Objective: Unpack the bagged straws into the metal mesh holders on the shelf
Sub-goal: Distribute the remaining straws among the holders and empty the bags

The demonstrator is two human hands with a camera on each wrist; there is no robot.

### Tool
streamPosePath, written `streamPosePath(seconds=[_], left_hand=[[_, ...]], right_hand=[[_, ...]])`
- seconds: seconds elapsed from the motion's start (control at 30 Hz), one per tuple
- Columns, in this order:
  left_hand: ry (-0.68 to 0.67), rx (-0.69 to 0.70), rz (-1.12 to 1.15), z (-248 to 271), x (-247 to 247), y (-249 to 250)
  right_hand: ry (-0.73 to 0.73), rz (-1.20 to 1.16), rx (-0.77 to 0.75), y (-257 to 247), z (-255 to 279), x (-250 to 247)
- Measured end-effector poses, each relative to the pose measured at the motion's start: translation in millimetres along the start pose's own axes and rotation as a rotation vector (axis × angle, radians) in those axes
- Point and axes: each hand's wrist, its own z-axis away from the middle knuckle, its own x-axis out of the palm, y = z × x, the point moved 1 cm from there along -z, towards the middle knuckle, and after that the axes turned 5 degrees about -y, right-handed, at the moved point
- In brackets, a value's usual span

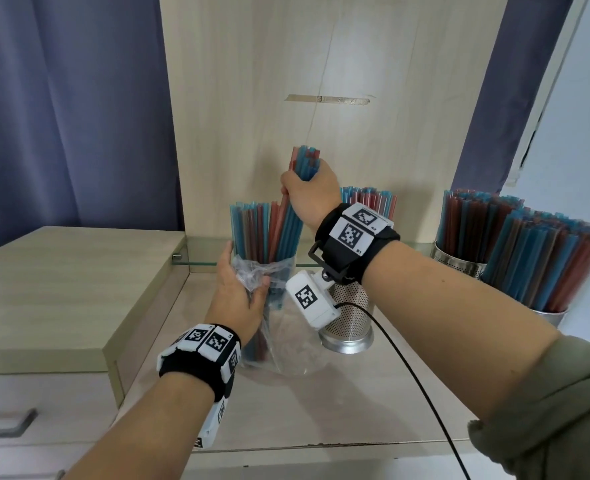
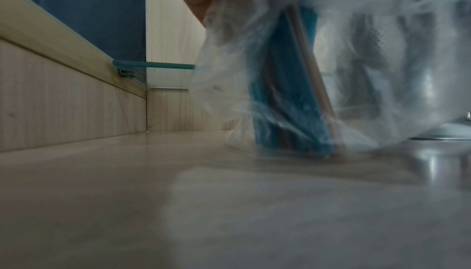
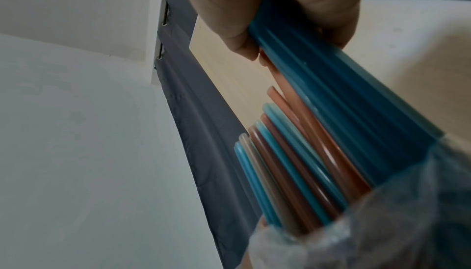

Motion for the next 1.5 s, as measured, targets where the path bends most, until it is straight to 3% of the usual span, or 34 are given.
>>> streamPosePath(seconds=[0.3,0.5,0.93,1.3,1.5], left_hand=[[0.014,-0.02,-0.032,1.2,-0.6,2.6],[0.003,-0.027,-0.009,2.6,-1.5,4.9],[-0.008,-0.066,-0.007,0.5,-0.4,5.5],[0.006,-0.054,-0.016,1.3,-0.9,8.9],[0.005,-0.065,-0.027,1.0,-0.9,6.1]], right_hand=[[0.04,-0.126,-0.028,-24.2,-12.7,-12.4],[0.142,-0.187,-0.056,-35.1,-19.2,-25.8],[0.401,-0.47,-0.062,-77.5,-30.8,-108.6],[0.482,-0.365,-0.106,-85.7,-24.0,-167.1],[0.492,-0.265,-0.18,-80.7,-22.0,-172.3]])
